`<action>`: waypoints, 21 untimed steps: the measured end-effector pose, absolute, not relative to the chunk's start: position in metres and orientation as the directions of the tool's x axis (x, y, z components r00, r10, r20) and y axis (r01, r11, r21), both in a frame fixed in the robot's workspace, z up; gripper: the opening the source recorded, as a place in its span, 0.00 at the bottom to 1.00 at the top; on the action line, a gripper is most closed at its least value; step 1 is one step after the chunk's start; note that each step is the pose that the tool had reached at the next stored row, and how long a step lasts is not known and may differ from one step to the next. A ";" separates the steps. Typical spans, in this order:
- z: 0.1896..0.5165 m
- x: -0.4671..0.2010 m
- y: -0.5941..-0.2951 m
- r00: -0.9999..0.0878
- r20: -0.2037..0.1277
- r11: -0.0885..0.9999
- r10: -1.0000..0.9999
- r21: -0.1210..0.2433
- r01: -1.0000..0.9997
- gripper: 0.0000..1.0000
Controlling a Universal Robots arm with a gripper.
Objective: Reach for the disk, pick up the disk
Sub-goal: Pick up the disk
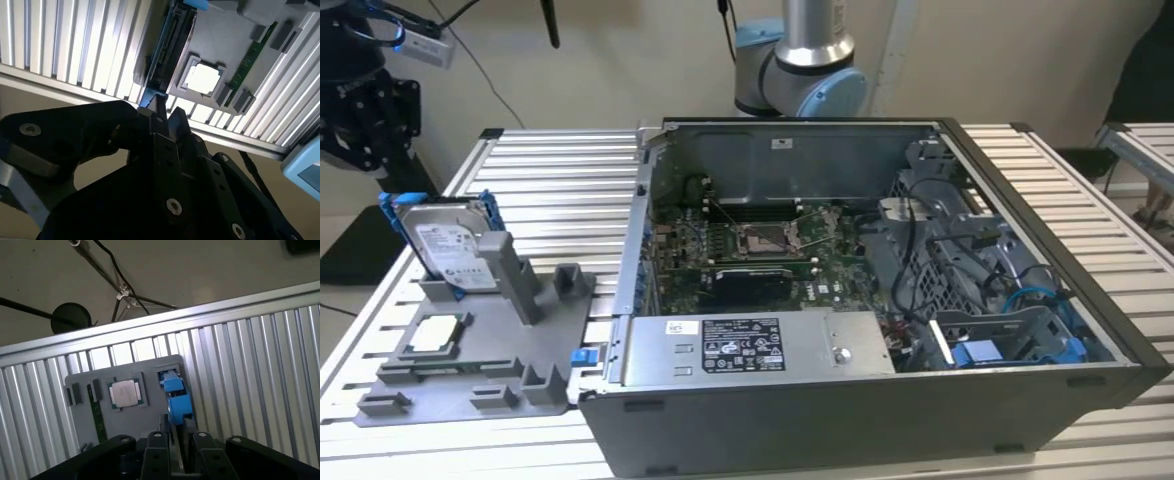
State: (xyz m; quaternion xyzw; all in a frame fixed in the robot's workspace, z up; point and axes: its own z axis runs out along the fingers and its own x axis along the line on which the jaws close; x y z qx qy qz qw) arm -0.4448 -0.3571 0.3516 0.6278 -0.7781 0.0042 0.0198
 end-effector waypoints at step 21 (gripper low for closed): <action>0.335 -0.445 -0.357 -0.082 0.034 0.083 -0.996 0.013 -0.996 1.00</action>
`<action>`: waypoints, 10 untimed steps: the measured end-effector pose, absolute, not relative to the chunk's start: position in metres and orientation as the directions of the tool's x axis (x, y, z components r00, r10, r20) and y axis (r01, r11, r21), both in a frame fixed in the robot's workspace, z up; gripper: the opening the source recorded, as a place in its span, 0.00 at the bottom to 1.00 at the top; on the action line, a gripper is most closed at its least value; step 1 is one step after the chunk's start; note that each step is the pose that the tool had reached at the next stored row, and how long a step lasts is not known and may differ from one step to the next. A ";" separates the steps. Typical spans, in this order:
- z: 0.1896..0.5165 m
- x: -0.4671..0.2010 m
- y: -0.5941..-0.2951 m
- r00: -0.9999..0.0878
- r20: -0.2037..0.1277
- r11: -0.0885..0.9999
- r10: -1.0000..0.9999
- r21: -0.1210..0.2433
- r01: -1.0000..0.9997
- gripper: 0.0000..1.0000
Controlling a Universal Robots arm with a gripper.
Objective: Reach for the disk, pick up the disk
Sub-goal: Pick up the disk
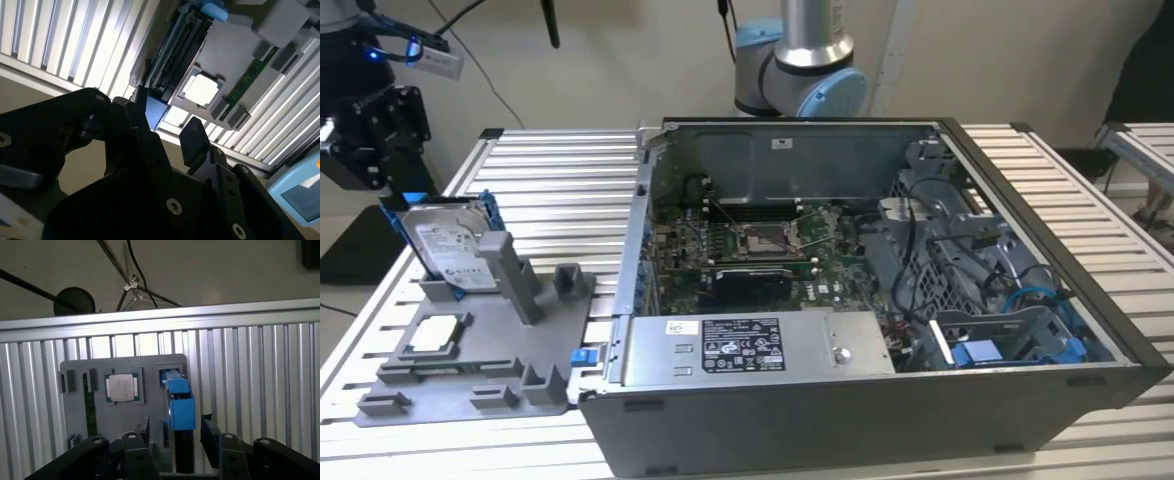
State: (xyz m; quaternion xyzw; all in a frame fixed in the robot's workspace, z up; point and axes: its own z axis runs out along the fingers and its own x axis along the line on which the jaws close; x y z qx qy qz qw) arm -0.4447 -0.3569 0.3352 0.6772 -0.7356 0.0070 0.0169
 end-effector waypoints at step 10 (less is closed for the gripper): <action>0.325 -0.445 -0.356 -0.074 0.030 0.074 -0.997 0.013 -0.997 1.00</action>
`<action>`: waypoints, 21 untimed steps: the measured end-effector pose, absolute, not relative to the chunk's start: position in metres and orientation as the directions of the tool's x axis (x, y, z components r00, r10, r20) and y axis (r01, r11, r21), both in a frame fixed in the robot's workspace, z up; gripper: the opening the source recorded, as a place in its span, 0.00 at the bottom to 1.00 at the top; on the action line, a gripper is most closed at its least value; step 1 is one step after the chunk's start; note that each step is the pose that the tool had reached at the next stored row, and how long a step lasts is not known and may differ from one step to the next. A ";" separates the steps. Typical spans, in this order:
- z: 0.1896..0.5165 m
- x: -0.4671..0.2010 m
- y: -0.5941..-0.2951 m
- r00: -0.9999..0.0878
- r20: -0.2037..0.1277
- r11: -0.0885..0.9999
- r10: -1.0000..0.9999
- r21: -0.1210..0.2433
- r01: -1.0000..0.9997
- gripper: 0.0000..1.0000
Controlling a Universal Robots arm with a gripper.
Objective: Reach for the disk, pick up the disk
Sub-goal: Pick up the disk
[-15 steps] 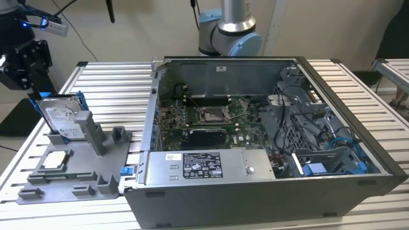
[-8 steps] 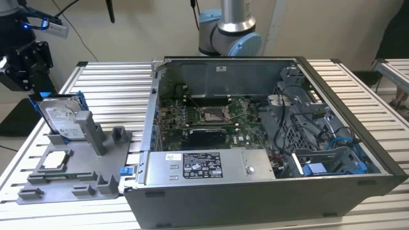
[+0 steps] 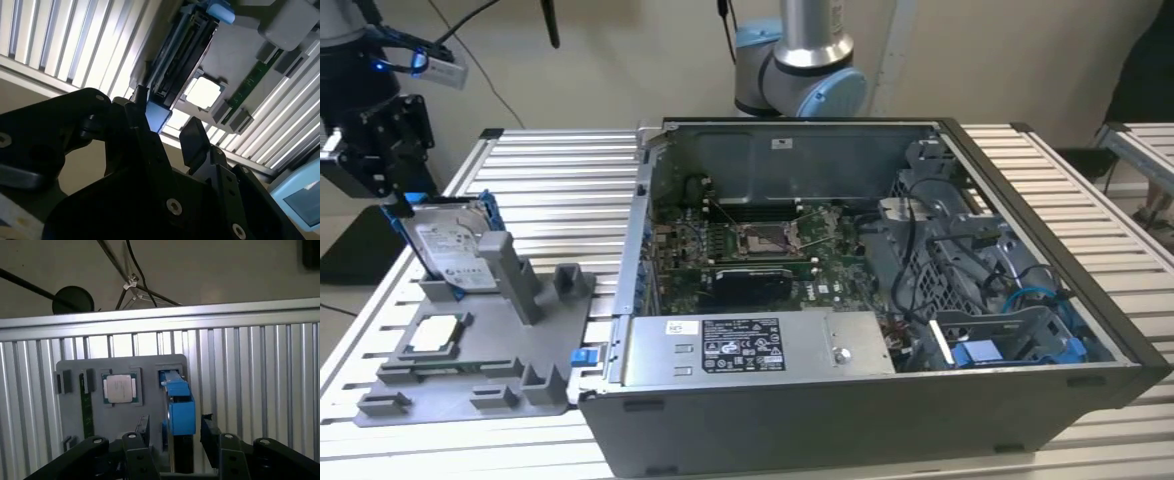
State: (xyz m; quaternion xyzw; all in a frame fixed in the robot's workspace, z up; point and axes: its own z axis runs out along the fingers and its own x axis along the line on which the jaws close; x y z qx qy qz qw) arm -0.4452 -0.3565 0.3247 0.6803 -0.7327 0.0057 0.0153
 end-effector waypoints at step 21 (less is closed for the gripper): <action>0.286 -0.449 -0.355 -0.045 0.023 0.046 -0.999 0.010 -0.999 1.00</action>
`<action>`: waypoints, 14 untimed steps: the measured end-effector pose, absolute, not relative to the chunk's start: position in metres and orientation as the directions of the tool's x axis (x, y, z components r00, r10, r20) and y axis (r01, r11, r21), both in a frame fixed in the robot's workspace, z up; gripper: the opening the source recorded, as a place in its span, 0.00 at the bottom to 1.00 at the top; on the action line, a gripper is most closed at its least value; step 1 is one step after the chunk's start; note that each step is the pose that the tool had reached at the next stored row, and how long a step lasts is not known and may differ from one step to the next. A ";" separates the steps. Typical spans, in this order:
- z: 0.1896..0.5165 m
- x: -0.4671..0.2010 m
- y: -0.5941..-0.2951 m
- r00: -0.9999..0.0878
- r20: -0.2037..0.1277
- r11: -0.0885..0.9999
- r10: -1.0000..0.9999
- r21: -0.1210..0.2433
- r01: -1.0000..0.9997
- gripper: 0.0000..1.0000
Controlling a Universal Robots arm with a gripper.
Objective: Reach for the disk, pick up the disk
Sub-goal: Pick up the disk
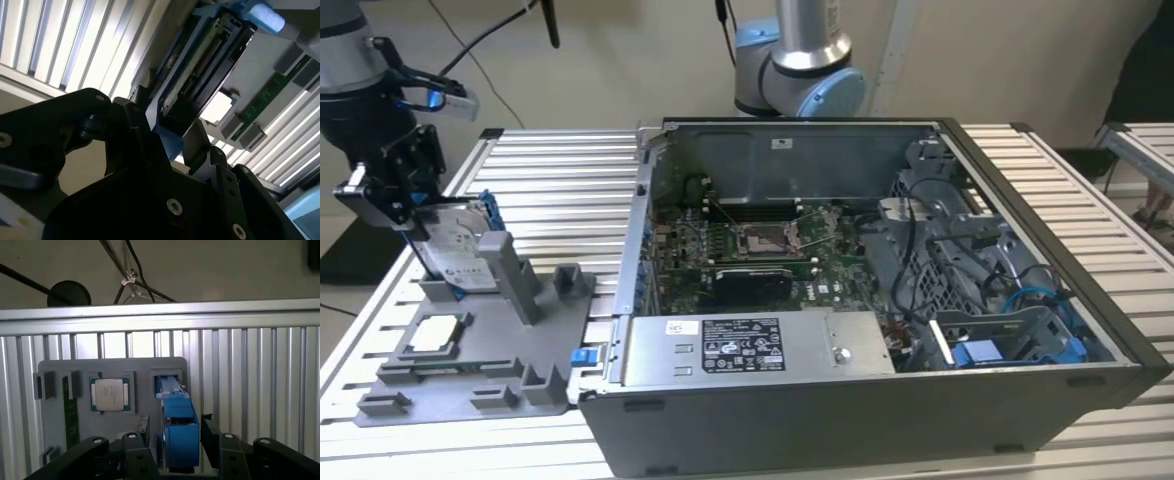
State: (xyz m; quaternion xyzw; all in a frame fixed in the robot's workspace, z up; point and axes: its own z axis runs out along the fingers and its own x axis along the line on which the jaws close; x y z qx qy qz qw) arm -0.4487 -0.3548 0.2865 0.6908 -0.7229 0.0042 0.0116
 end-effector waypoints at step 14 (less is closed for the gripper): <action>0.269 -0.449 -0.355 -0.035 0.003 0.035 -0.999 0.009 -0.999 1.00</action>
